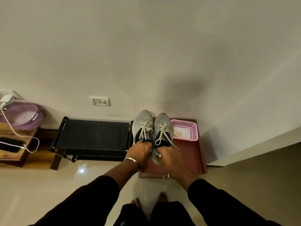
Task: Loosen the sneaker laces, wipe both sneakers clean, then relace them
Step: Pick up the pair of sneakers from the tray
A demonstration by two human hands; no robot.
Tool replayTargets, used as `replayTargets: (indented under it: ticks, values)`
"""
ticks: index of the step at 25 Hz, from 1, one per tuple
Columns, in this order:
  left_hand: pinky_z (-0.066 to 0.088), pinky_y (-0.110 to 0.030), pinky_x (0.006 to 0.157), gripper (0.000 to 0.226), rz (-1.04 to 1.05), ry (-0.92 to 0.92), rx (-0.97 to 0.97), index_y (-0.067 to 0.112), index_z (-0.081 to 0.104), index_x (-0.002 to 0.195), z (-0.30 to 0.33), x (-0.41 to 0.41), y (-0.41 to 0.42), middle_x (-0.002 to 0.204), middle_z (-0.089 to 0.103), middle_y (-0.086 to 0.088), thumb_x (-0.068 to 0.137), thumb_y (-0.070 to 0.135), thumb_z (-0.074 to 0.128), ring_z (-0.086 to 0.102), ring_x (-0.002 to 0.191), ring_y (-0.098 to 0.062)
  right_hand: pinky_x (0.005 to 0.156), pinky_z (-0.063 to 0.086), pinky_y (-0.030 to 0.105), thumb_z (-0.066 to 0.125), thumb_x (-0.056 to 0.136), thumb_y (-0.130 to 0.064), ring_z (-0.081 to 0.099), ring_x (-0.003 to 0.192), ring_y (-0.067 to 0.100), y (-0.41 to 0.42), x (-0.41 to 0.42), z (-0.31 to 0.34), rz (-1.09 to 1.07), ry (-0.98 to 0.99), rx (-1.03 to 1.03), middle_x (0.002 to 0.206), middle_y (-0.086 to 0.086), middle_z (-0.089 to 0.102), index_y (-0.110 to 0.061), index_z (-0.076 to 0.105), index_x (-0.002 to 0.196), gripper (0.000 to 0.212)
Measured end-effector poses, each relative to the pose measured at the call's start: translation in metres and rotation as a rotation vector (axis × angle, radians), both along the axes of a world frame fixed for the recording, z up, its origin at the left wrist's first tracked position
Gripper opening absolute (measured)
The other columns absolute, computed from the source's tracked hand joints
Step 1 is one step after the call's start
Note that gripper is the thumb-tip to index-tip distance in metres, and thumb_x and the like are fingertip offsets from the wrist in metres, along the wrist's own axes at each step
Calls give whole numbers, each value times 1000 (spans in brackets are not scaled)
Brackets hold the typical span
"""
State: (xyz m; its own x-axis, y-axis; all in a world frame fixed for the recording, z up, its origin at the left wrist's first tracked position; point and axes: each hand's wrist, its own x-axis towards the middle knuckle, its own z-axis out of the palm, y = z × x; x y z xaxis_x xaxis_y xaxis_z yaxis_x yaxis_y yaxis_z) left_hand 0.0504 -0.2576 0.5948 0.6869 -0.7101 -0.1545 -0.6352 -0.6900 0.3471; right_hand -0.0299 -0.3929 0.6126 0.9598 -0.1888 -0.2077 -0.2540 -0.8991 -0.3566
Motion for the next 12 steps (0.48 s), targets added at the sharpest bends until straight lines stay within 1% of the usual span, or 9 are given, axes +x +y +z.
replayTargets:
  ticks: [3,5,8,12]
  values:
    - [51,-42,75,20,27,15,-18,12,58,102,4,3,14,108,65,-7,95,29,49,57,102,-30,69,49,35,56,90,-33,65,93,26,6,6,5,82,29,-32,101,1,69,-22,65,101,18]
    - [53,-42,76,20,63,24,-23,14,58,101,2,6,29,108,66,-7,94,31,50,57,102,-30,70,48,34,54,91,-32,65,95,25,17,12,4,144,44,-34,102,0,69,-22,65,103,19]
    - [54,-44,75,18,120,20,-33,15,61,99,-4,9,55,107,67,-5,92,29,53,58,99,-30,70,49,34,51,93,-33,65,94,26,38,24,1,232,55,-48,103,2,69,-21,64,103,20]
    - [55,-46,70,15,209,33,-56,15,59,89,-15,10,104,98,67,-4,89,27,50,58,88,-30,71,50,36,53,92,-28,66,92,27,75,44,-7,360,60,-33,102,4,68,-16,62,98,16]
